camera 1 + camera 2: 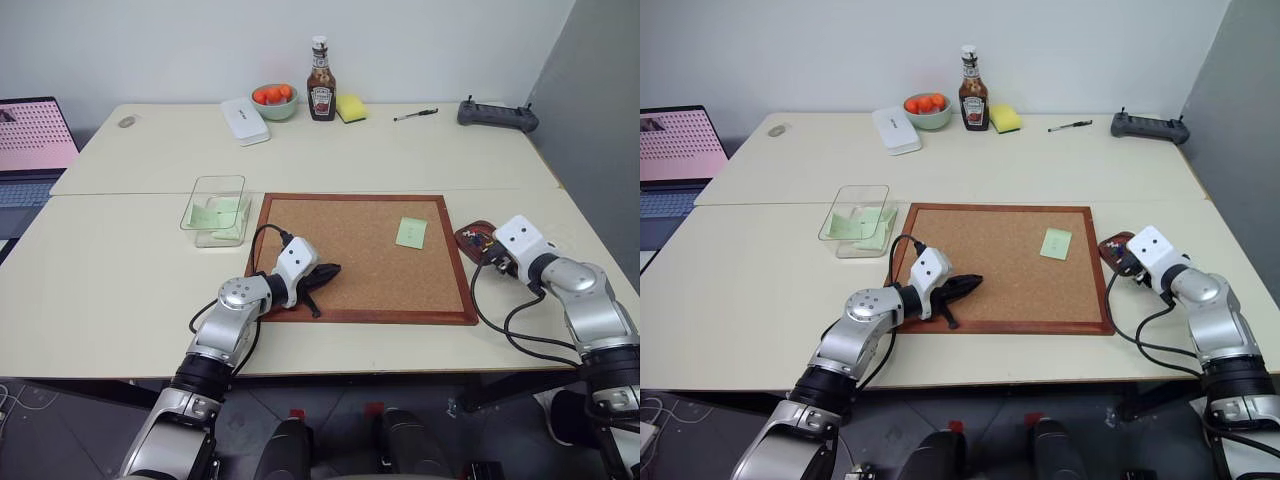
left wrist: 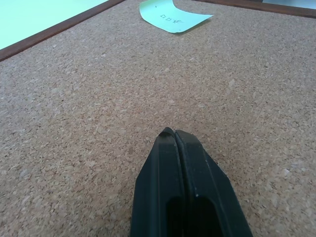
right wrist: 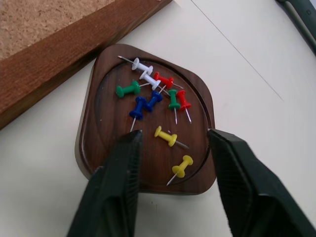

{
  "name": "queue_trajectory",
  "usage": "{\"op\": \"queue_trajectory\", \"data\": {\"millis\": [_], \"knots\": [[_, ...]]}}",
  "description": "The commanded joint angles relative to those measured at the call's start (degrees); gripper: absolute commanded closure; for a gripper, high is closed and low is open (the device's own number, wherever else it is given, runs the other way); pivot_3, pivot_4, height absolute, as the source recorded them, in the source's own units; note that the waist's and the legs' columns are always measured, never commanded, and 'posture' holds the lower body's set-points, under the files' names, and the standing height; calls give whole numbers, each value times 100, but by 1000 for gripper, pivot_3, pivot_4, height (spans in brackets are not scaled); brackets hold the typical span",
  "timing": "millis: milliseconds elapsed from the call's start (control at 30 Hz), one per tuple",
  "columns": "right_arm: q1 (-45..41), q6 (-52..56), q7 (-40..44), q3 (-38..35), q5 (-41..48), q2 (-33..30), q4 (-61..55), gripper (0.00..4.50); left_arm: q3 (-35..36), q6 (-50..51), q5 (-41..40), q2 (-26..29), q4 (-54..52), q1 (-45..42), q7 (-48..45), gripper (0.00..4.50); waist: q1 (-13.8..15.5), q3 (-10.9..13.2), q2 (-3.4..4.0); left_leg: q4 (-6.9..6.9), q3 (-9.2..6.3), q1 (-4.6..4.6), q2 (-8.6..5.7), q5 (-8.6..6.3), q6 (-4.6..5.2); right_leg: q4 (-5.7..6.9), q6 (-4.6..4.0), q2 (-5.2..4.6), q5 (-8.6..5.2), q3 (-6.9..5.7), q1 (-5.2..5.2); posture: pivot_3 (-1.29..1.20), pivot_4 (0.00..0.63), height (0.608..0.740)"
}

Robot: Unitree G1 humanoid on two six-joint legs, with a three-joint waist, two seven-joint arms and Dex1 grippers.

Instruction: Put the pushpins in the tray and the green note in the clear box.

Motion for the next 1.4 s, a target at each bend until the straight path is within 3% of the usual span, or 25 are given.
{"op": "queue_trajectory", "data": {"millis": [33, 133, 500, 667, 1033, 1267, 1400], "knots": [[-177, -2, -30, -241, 92, -84, -248, 1172, -121, 116, 204, 35, 321, 144, 21, 4500, 0, 0, 0, 0, 0, 0, 0, 0, 0, 0, 0, 0, 0, 1, 0, 0, 150, 740], [-282, 246, 250, -599, 762, 135, -481, 579, -65, 117, 164, 26, 335, 106, 38, 4500, 0, 0, 0, 0, 0, 0, 0, 0, 0, 0, 0, 0, 0, 1, 0, 0, 150, 740], [-482, -24, 438, -534, 1327, 761, -456, 579, 414, 483, -325, 82, -121, -174, 10, 4500, -12, 5, -7, 5, -5, -4, 1, 0, 0, 2, 1, 1, 1, -3, -1, 0, 150, 740], [-844, -420, 432, -395, 1257, 1137, 210, 546, 710, 832, -776, 221, -845, -359, -252, 3576, -54, 15, -15, 0, -7, -16, 5, 0, 0, 3, 26, 6, 15, -5, -15, 0, 150, 740], [-1870, -1158, 693, -412, 1387, 1811, 2421, 546, 634, 949, -603, 542, -1494, -186, -153, 1434, -45, 21, -18, -2, -8, -42, 1, 0, 0, -1, 31, 3, 20, -5, -33, 0, 150, 740], [-2212, -1491, 800, -404, 1361, 1910, 3318, 726, 550, 901, -515, 640, -1578, -93, -164, 1420, -48, 21, -18, -1, -8, -42, 1, 0, 0, 1, 30, 3, 20, -4, -34, 0, 150, 740], [-2320, -1633, 938, -395, 1344, 1865, 3642, 1566, 519, 856, -482, 658, -1541, -81, -181, 1416, -47, 21, -18, 0, -6, -42, 0, 0, 0, 2, 30, 3, 21, -2, -34, 0, 150, 740]]}}
